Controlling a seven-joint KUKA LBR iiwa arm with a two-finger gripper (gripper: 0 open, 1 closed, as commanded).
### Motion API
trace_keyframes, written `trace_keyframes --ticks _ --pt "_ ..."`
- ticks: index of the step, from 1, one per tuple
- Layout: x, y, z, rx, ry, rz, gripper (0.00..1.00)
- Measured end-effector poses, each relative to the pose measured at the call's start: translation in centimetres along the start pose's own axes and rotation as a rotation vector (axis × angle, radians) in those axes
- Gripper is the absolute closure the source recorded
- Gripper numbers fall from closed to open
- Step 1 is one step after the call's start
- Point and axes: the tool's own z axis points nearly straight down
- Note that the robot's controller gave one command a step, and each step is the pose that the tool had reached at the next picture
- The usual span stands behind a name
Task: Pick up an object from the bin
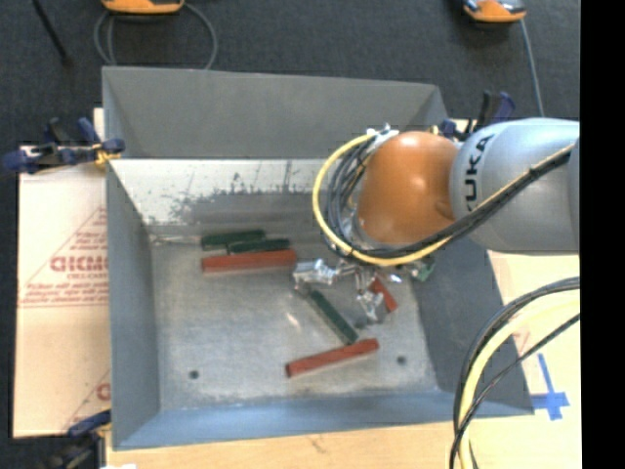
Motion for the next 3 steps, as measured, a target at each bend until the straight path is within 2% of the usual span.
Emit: trace_keyframes --ticks 1,2,3 --pt "0.0 -0.1 0.0 0.0 -0.001 0.006 1.0" --pt "0.0 -0.1 0.0 -0.001 -0.001 0.008 0.0" --pt "-0.2 -2.5 -8.1 0.012 -0.005 0.023 0.0"
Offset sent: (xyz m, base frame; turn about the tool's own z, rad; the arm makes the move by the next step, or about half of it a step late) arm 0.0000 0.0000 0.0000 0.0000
